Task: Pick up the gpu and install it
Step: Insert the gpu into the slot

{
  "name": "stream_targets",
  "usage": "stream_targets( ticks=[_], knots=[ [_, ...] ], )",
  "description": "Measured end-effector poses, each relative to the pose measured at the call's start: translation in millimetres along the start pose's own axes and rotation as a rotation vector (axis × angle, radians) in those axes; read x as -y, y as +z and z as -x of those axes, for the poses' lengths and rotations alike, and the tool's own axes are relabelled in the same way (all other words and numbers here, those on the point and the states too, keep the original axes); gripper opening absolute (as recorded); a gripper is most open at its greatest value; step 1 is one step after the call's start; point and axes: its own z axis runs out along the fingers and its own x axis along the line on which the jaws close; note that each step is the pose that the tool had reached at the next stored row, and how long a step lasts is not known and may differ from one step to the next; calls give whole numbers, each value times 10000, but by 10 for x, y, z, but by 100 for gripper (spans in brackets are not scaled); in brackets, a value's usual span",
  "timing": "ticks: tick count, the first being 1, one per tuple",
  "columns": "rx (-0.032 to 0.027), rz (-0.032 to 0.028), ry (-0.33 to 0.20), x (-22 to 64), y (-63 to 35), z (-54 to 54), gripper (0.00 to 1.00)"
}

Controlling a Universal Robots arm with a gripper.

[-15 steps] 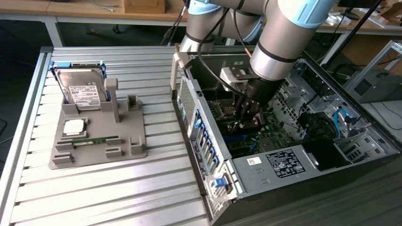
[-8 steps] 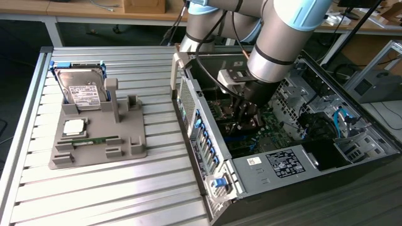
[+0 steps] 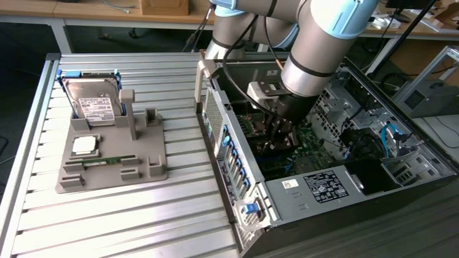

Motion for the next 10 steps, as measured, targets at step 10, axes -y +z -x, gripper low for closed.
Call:
stream_targets(
  ticks=[10],
  knots=[
    [3,-14,-1,-11,0,1,27]
  ],
)
